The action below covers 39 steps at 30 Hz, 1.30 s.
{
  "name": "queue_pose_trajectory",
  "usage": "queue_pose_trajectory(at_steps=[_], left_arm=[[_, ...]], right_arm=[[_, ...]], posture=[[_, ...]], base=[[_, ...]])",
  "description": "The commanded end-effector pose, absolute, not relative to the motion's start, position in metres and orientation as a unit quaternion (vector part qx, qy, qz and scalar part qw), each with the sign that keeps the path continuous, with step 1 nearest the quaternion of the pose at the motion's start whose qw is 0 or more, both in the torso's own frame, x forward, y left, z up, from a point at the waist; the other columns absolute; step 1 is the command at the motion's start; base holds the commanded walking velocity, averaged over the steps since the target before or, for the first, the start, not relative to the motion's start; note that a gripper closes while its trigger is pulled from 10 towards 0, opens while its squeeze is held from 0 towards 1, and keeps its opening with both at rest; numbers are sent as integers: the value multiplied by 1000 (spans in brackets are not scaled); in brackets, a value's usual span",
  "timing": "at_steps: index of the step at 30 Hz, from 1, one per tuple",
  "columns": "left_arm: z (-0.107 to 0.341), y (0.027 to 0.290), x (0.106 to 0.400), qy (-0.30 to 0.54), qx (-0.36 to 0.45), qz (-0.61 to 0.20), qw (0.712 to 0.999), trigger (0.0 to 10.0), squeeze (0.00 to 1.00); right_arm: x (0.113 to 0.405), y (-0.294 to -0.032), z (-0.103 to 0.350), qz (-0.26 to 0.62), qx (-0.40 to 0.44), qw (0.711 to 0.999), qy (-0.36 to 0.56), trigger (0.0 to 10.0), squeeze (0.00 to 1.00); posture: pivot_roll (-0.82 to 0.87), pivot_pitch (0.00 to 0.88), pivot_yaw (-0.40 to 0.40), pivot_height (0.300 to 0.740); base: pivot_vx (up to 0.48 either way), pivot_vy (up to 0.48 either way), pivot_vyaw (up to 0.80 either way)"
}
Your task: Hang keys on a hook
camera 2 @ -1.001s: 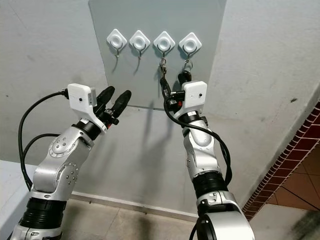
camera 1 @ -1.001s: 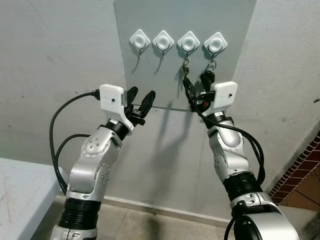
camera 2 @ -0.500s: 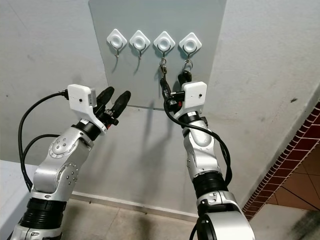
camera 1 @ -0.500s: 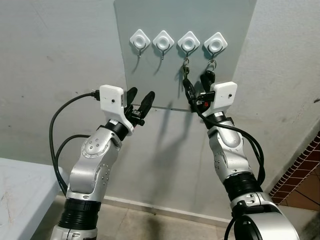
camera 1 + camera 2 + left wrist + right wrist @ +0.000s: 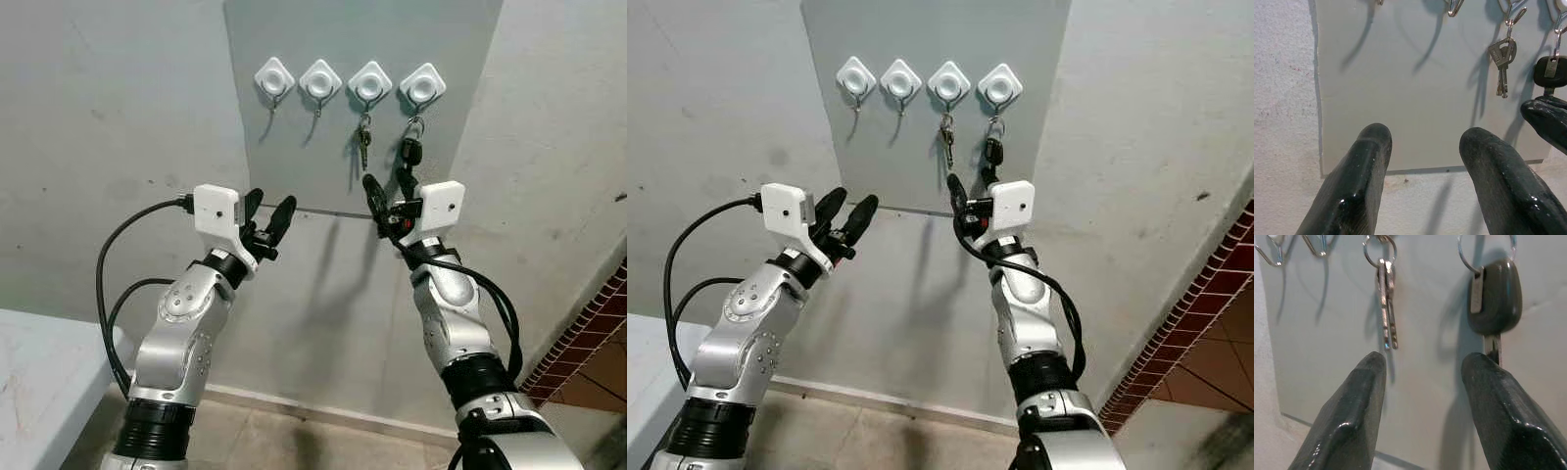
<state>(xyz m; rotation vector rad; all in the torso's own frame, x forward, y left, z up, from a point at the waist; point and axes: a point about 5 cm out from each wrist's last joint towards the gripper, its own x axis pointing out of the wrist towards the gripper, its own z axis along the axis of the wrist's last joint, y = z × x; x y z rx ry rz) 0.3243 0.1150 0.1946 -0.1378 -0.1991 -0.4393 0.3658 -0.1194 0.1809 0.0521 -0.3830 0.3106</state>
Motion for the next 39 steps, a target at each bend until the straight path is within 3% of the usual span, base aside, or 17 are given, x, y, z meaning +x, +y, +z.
queue_pose_trajectory(at_steps=[1, 39], left_arm=[[192, 120, 325, -97, -63, -207, 972, 10000, 0], [127, 148, 325, -32, -64, -117, 991, 10000, 0]], right_arm=[[364, -120, 182, 154, 23, 969, -194, 10000, 0], [326, -148, 118, 105, 12, 988, -110, 10000, 0]], posture=[[135, 0, 52, 740], [126, 0, 57, 740]], base=[[0, 0, 0], [0, 0, 0]])
